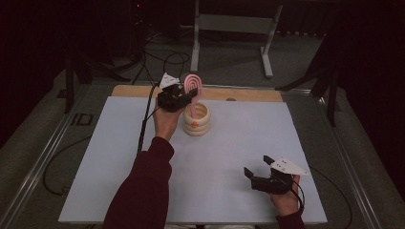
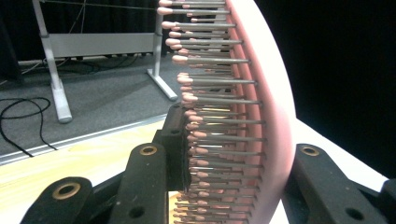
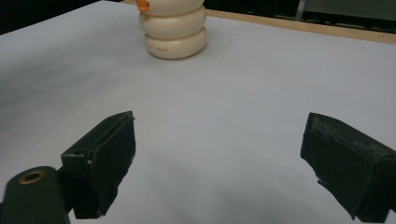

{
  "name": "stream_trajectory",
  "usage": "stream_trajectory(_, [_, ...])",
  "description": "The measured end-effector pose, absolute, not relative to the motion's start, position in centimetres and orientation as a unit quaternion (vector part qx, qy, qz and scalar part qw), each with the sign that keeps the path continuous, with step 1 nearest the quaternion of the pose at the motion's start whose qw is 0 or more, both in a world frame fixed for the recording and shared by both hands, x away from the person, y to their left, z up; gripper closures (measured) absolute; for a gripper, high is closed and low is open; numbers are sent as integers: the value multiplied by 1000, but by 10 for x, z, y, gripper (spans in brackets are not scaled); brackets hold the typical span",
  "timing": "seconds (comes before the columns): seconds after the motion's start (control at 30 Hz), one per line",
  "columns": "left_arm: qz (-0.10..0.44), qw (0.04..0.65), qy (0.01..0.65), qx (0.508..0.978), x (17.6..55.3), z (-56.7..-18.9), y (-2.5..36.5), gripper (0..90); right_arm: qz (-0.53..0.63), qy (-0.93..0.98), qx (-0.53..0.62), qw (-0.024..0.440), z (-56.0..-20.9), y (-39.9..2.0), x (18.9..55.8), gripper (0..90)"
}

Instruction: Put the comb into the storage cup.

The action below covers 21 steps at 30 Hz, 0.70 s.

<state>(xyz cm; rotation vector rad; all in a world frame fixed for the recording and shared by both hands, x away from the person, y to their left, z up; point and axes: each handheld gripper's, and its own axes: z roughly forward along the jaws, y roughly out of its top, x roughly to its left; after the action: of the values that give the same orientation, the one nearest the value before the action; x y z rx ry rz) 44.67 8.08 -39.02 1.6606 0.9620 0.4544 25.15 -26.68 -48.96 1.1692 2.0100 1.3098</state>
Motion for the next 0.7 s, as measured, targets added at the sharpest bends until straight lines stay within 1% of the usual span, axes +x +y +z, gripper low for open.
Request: stream_trajectory(0.7, [187, 550, 409, 704, 450, -399, 73, 636, 479, 730, 428, 232, -490, -269, 252, 104])
